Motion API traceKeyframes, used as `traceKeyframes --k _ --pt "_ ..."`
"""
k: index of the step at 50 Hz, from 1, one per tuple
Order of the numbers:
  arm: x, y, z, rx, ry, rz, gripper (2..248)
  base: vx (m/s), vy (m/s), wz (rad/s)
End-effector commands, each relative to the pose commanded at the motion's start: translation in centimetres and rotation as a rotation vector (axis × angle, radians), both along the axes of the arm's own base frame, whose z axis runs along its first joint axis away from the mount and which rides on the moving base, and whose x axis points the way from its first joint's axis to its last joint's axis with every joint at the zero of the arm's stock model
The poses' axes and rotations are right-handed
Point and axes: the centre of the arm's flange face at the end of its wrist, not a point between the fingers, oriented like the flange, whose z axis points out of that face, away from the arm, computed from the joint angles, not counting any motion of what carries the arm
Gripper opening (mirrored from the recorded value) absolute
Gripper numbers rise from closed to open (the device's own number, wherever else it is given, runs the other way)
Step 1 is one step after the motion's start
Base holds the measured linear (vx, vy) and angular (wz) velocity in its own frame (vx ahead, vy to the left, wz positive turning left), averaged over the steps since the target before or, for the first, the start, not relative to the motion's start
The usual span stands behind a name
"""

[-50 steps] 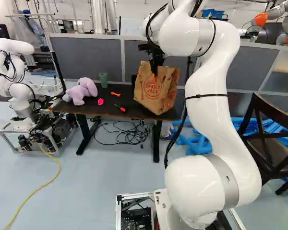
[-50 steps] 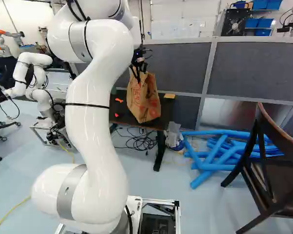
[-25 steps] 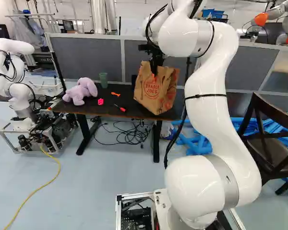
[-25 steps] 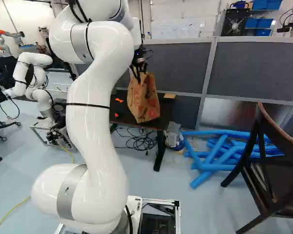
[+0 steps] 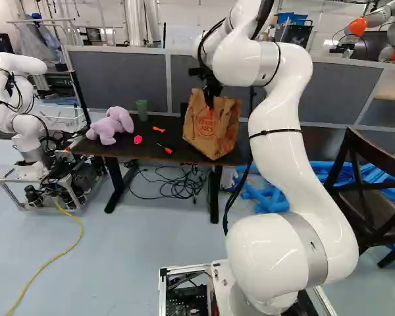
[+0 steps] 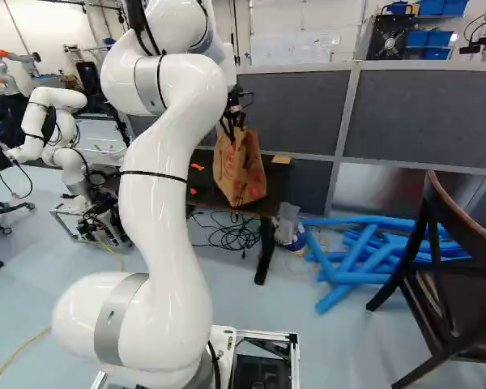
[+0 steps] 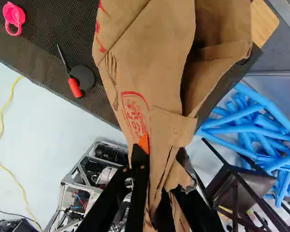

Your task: Pick up the bag on the ground and place it on the table

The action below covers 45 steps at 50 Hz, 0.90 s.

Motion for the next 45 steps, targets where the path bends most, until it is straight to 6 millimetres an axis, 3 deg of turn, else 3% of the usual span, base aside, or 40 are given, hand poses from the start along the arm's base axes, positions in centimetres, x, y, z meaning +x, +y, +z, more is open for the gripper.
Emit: traceKeyframes --k 18,38,43,44,45 --pt "1.1 0.3 -2.7 0.000 0.030 0.004 21 0.000 0.000 0.000" --pt "1.2 0.3 -3.1 0.000 0.034 0.004 21 0.000 0.000 0.000" --pt "1.2 0.3 -3.1 0.000 0.034 0.004 30 0.000 0.000 0.000" --pt "1.2 0.3 -3.1 0.000 0.034 0.004 60 0.000 0.000 0.000" --pt "1.2 0.3 -3.1 0.000 0.034 0.004 60 0.000 0.000 0.000"
